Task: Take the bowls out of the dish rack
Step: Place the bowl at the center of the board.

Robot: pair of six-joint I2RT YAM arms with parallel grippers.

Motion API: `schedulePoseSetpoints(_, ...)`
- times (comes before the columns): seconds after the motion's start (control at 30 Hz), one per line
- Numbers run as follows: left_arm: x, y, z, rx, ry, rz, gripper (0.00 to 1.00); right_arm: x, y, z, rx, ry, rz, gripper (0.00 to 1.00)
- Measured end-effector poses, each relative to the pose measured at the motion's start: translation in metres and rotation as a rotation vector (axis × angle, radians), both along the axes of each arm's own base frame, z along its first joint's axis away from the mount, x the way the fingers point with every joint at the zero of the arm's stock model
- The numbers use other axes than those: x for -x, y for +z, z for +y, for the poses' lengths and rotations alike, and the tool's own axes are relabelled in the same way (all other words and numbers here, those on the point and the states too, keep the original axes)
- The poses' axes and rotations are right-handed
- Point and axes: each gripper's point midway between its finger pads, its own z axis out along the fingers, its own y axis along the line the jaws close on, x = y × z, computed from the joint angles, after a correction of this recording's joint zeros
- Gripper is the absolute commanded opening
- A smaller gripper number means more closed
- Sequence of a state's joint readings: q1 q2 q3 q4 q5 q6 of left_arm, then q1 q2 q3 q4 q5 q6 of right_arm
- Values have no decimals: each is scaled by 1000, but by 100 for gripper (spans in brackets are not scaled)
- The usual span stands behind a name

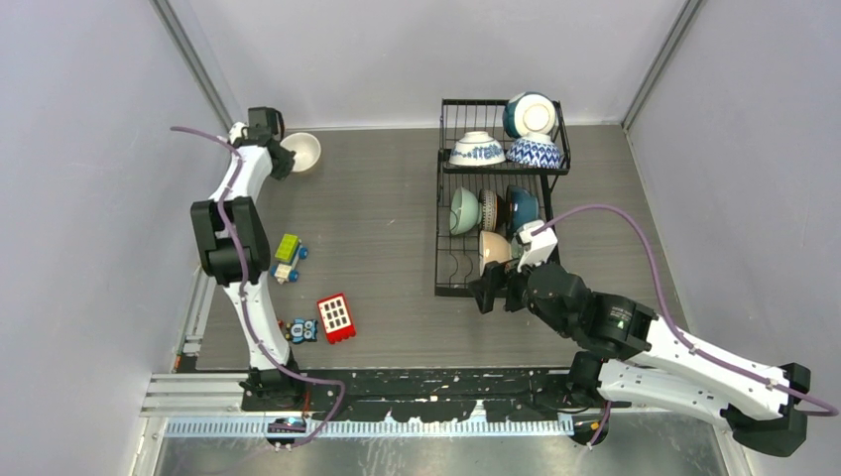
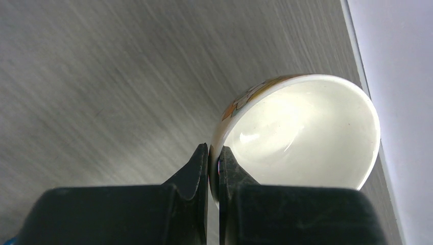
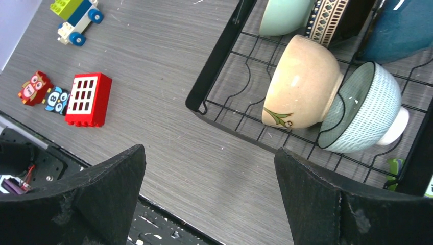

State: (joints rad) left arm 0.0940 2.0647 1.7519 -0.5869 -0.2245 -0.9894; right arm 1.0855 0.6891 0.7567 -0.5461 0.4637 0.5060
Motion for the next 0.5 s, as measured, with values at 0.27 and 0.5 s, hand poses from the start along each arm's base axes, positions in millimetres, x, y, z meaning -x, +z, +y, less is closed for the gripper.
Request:
schedulePoseSetpoints(0.27, -6, -28, 2, 13, 49, 76, 0, -7, -1, -9, 28, -56, -23, 100)
schedulePoseSetpoints(0.5, 10, -43, 9, -2, 103, 170, 0, -10, -4, -11, 53, -73, -25, 100)
